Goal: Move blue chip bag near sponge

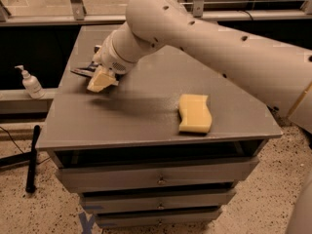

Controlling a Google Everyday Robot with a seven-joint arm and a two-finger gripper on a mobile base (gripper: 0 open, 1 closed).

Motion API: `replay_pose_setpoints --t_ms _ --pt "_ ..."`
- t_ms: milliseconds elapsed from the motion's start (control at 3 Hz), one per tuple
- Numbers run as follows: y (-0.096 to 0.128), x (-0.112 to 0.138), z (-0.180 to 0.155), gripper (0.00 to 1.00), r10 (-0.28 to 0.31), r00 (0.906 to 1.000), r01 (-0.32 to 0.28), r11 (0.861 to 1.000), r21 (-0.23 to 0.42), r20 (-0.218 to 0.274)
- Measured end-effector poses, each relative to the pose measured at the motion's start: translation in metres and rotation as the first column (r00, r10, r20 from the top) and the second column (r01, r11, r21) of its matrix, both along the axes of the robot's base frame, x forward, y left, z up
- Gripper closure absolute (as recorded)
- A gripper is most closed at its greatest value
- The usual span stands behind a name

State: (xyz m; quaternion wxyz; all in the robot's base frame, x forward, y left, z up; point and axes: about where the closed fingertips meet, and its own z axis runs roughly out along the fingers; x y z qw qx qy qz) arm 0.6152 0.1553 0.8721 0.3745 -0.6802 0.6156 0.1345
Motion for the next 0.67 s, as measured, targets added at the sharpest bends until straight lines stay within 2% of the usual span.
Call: replay_pose_setpoints --t_ms 333,667 --pt "-0.002 0.021 0.023 0.64 -0.016 0.9981 0.015 1.000 0.021 0.059" --pt "-0.018 0.036 0.058 0.87 -0.031 0.9896 0.026 0.999 0.034 0.141"
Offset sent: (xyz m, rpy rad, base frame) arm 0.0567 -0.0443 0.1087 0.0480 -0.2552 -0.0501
